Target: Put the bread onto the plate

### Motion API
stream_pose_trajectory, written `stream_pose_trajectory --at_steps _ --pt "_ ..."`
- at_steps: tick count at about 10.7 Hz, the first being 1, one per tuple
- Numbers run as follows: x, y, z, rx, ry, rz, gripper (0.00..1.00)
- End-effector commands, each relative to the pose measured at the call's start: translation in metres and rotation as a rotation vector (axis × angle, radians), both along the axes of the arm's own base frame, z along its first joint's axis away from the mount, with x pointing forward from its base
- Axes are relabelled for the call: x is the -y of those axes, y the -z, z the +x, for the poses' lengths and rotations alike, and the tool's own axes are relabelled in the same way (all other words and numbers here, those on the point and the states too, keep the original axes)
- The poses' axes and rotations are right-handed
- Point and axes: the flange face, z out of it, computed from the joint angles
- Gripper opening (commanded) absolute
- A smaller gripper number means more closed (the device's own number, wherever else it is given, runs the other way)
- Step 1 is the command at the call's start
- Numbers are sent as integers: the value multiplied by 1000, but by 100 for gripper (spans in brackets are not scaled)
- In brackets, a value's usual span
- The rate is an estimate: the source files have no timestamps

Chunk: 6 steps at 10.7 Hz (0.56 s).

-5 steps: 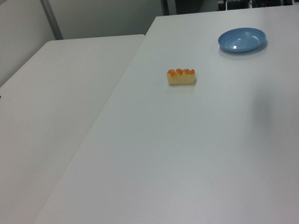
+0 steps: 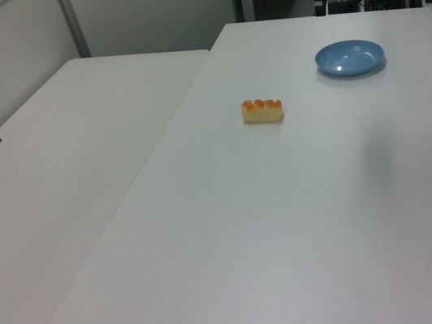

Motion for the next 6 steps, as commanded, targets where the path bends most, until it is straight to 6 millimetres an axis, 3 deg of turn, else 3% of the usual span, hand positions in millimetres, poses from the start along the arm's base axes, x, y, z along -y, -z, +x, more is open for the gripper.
stream_pose_trajectory --at_steps 1,6 --pt "-1 -2 -1 -8 -5 -19 100" --pt "-4 5 12 24 -3 -19 100"
